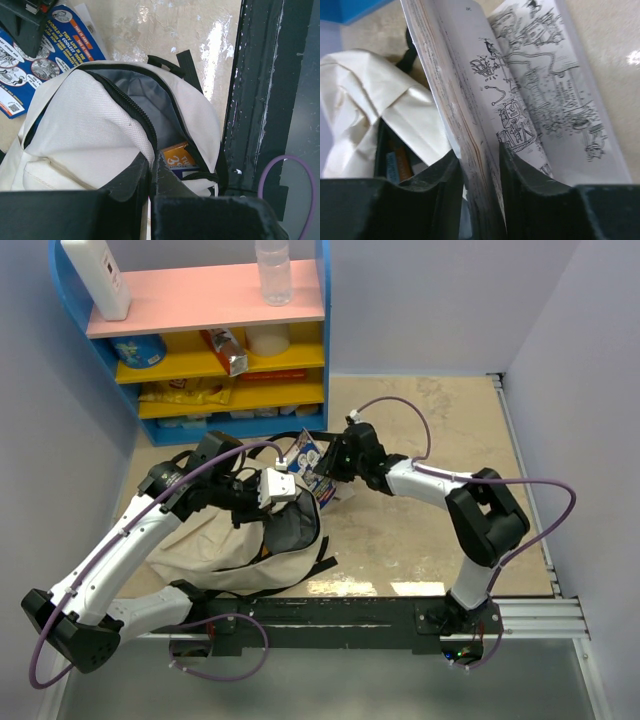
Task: Pack the student bag
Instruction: Pick up the book from the center of the board.
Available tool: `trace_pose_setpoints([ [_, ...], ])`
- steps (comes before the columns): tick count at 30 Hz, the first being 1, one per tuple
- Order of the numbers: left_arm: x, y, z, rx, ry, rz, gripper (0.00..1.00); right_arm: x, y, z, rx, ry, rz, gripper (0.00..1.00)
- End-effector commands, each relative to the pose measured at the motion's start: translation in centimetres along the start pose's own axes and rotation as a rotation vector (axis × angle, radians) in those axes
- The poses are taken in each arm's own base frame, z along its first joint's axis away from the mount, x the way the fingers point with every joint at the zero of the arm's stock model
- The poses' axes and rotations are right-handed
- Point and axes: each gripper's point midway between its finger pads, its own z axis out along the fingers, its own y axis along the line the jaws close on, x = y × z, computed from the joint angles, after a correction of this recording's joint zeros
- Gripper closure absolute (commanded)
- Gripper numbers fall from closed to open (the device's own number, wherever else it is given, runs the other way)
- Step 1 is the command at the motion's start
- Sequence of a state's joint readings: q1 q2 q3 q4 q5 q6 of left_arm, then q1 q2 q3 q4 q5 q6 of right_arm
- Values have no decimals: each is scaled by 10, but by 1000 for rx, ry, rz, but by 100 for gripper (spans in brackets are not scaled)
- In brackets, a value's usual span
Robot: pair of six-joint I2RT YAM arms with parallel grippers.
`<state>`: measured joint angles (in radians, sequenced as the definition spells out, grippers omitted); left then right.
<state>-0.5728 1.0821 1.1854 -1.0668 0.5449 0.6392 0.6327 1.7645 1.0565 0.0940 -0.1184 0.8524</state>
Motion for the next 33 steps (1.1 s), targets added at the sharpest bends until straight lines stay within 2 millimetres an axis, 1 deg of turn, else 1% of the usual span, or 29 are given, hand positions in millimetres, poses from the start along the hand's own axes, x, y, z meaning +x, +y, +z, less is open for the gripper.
trace_pose_setpoints([
  [1,-40,3,-9,-14,-147,91,97,13,-26,-1,161,71,-126,69],
  [2,-40,3,-10,-16,-147,90,97,10,-26,-2,172,74,-140,77],
  [4,-39,2,-10,-16,-145,88,97,1,-24,-5,167,57,-136,85],
  [5,-39,2,-10,-18,-145,91,97,-3,-23,-8,164,51,-132,94],
  [6,-39,2,-10,-18,-143,90,97,-11,-24,-10,159,39,-119,99],
  [8,-39,2,-11,-20,-145,93,97,-26,-13,-21,122,13,-96,100],
  [9,-38,3,-10,-21,-141,90,97,-37,-13,-26,109,-4,-75,100],
  [10,-39,3,-11,-22,-143,91,97,-47,-7,-36,80,-23,-61,100],
  [11,-39,3,-11,-25,-142,90,97,-52,1,-43,38,-17,-36,100],
  [12,-38,3,-11,-28,-140,92,97,-64,-1,-51,21,-33,-10,100],
  [13,-38,4,-11,-29,-138,92,97,-72,7,-65,-18,-51,1,100],
  [15,-36,4,-11,-32,-134,95,97,-83,15,-82,-82,-61,48,100],
  [16,-35,5,-11,-36,-131,92,97,-83,19,-89,-103,-60,59,100],
  [17,-35,4,-10,-35,-131,93,97,-88,30,-102,-147,-78,71,100],
  [18,-35,5,-10,-37,-132,93,97,-85,39,-110,-189,-60,76,100],
  [19,-35,5,-10,-37,-131,95,97,-81,42,-114,-206,-47,84,100],
  [20,-35,5,-10,-37,-129,94,97,-80,53,-124,-250,-42,98,100],
  [21,-34,6,-10,-40,-128,95,97,-76,57,-129,-275,-29,107,100],
  [22,-34,6,-10,-42,-127,95,97,-69,58,-132,-299,-1,118,100],
  [23,-34,6,-10,-42,-127,95,97,-69,65,-139,-327,-4,132,100],
  [24,-34,7,-10,-47,-124,95,97,-69,72,-150,-356,-16,130,100],
  [25,-34,8,-11,-53,-124,95,98,-64,75,-156,-371,-3,137,100],
  [26,-34,9,-11,-61,-122,94,98,-64,80,-162,-394,-4,151,100],
  [27,-34,13,-11,-79,-121,92,98,-62,90,-175,-427,-9,144,100],
  [29,-35,17,-11,-102,-121,77,99,-55,100,-185,-454,10,157,100],
  [30,-38,23,-13,-130,-125,70,99,-50,109,-194,-479,16,144,100],
  [32,-41,27,-15,-154,-128,68,100,-40,115,-201,-481,35,147,100],
  [33,-41,29,-16,-162,-129,66,100,-36,119,-207,-493,35,144,100],
])
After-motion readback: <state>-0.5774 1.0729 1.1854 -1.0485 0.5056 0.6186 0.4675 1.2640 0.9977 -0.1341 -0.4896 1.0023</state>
